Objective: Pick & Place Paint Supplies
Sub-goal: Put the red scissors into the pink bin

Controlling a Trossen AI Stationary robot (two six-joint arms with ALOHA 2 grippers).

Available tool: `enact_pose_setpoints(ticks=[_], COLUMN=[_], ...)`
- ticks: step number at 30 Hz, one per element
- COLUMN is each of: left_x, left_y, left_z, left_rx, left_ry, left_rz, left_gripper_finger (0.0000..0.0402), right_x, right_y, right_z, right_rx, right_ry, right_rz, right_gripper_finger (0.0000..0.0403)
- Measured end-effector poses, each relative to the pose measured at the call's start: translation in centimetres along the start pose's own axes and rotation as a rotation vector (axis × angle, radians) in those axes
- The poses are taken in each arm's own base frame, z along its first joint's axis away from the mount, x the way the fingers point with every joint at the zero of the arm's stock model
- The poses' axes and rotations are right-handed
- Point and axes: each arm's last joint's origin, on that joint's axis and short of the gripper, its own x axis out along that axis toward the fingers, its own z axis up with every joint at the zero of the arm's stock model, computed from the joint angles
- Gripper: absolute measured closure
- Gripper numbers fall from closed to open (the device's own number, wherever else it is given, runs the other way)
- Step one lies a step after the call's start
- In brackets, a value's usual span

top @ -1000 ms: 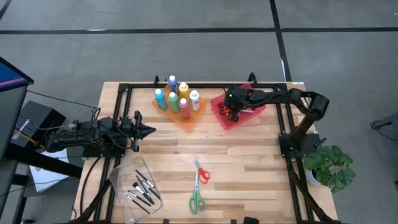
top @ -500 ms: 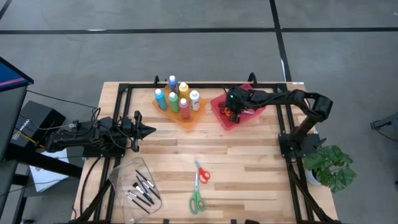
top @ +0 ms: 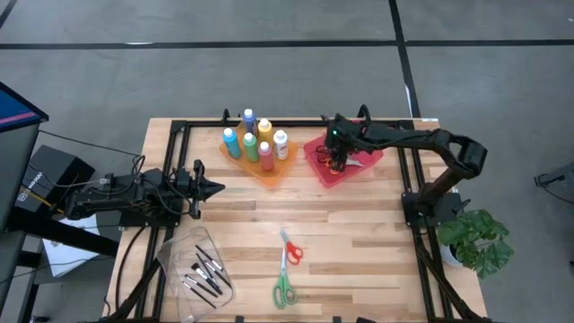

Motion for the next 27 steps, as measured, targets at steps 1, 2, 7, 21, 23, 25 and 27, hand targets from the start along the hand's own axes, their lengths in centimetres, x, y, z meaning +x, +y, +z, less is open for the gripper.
enact_pose_setpoints(ticks=[1,2,7,21,23,25,27], left_x=[0.0,0.0,0.0,0.0,0.0,0.0,0.0], left_y=[0.0,0.0,0.0,0.0,0.0,0.0,0.0], left_z=[0.0,0.0,0.0,0.0,0.0,0.0,0.1], left_rx=[0.0,0.0,0.0,0.0,0.0,0.0,0.0], left_ry=[0.0,0.0,0.0,0.0,0.0,-0.004,-0.008], left_rz=[0.0,0.0,0.0,0.0,0.0,0.0,0.0], left_gripper_finger=[0.0401,0.0401,0.0401,0.0401,0.0401,0.0401,0.0401], right_x=[-0.8,-1.7,-6.0,-10.8,-10.0,-9.1,-8.2], right_y=[-0.1,-0.2,0.5,14.6,17.1,19.6,21.5], right_z=[0.5,1.1,3.4,5.7,5.2,5.5,5.6], right_rx=[0.014,0.027,0.071,-0.006,-0.047,-0.056,-0.075], right_ry=[-0.017,-0.04,-0.101,-0.154,-0.097,-0.087,-0.051], right_rz=[-0.003,-0.005,-0.031,0.204,0.216,0.232,0.233], right_gripper_finger=[0.0223,0.0214,0.0192,0.0233,0.0234,0.0231,0.0225])
